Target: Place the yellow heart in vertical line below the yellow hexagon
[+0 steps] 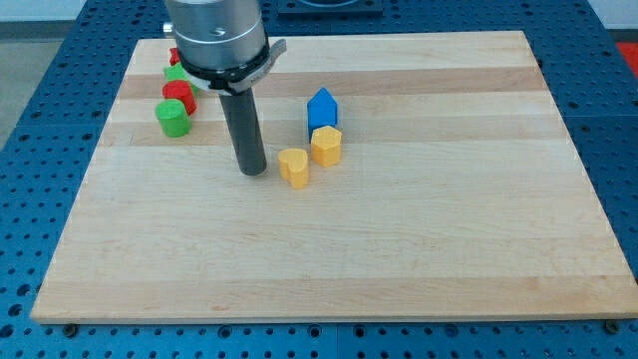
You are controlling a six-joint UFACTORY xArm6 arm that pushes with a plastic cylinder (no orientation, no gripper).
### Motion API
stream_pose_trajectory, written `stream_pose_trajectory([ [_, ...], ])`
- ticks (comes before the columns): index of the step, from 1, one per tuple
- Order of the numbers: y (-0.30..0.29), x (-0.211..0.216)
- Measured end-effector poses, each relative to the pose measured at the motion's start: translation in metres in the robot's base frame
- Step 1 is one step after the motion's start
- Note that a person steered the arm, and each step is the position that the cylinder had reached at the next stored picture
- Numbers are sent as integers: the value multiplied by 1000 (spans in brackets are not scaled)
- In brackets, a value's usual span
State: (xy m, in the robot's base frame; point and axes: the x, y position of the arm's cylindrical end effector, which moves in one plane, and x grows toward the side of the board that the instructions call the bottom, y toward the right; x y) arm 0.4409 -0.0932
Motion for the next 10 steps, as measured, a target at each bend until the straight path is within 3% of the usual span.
stream_pose_trajectory([
  [5, 47, -2],
  [7, 45, 49],
  [8, 73, 77],
  [9, 124, 70],
  [10, 133, 53],
])
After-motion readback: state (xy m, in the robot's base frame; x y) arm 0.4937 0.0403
